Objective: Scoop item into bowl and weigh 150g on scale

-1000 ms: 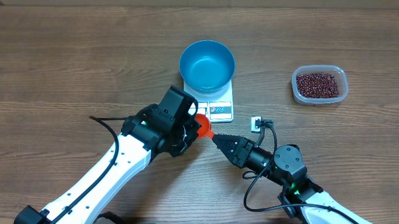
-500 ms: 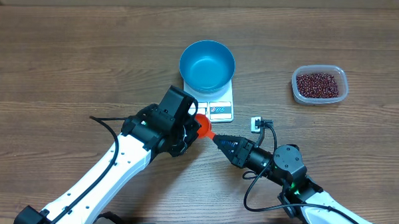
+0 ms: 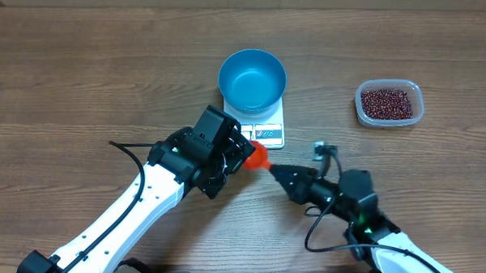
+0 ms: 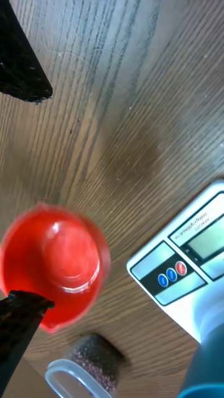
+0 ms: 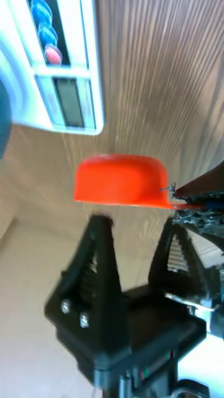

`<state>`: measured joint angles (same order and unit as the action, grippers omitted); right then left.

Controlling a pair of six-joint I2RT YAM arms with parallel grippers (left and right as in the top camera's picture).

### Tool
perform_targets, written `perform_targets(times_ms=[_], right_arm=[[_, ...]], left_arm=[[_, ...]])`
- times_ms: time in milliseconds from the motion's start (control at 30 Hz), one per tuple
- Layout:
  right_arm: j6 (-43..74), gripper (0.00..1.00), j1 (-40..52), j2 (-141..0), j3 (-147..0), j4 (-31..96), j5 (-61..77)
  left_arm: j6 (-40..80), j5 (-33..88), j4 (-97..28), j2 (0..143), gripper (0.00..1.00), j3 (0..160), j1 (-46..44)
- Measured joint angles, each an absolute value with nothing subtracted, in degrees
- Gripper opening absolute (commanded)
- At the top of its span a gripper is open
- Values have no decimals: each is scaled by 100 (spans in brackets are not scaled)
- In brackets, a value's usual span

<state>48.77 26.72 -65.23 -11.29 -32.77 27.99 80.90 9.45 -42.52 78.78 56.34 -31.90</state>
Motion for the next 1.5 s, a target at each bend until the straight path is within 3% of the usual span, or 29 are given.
perform_targets(times_ms=[433, 600, 900, 1067, 1233, 1500], right_arm=[[3907, 4, -563, -4958, -1149, -1026, 4921], [3671, 4, -1264, -4864, -1149, -980, 6182], [3411, 4, -1726, -4864, -1461, -1538, 6825], [3085, 4, -1728, -4880, -2989, -23, 6261], [1896, 4, -1730, -5234, -4598, 3284, 4364], [1181, 4, -1728, -5384, -5898, 4810, 1848]], left_arm=[[8088, 934, -4331, 7878, 100, 5634, -3190], [8088, 934, -4322, 7878, 100, 5634, -3190], [8088, 934, -4324, 7878, 100, 5634, -3190], [8088, 934, -4327, 7878, 100, 5634, -3190], [8088, 917, -4324, 7878, 100, 5634, -3190], [8088, 915, -4324, 7878, 100, 5634, -3190]])
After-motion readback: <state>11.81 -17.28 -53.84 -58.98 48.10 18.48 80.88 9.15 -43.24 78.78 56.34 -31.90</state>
